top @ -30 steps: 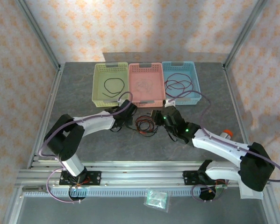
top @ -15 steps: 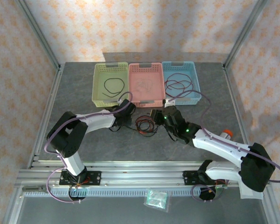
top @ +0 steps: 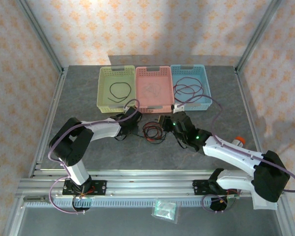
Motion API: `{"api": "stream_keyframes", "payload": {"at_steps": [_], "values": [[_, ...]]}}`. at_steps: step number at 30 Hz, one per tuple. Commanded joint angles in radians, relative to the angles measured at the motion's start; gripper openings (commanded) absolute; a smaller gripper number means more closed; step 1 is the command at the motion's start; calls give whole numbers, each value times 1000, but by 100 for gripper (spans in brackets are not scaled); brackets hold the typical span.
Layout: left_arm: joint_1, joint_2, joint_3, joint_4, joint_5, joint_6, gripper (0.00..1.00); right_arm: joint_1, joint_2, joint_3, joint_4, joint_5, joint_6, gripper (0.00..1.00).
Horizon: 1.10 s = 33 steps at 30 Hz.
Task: Untangle the cables
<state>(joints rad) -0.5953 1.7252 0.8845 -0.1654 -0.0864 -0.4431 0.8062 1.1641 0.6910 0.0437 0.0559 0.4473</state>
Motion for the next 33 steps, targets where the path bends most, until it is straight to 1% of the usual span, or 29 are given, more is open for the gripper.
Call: {"api": "stream_keyframes", "payload": {"at_steps": [1,6,11,15,19,21,26,28,33], "values": [[5,-5,-31,55,-21,15,33,1,5,19,2,12,-14,27],[5,2,-60,76,-19,13,32,0,6,17,2,15,-14,27],[4,3,-80,92,-19,6,24,1,11,21,1,13,-16,27],[5,-11,-87,99,1,12,20,1,11,24,1,19,-15,27],[5,-21,-89,111,27,15,8,0,12,30,-6,19,-16,27],[5,-32,-93,111,30,12,5,0,11,28,-10,24,-15,27],[5,-88,-91,104,13,10,0,1,4,30,-17,52,-15,27],[4,-121,-87,98,-3,11,0,1,2,29,-16,63,-11,27],[2,-263,-124,133,-82,-14,0,0,-21,14,3,111,4,27]]}}
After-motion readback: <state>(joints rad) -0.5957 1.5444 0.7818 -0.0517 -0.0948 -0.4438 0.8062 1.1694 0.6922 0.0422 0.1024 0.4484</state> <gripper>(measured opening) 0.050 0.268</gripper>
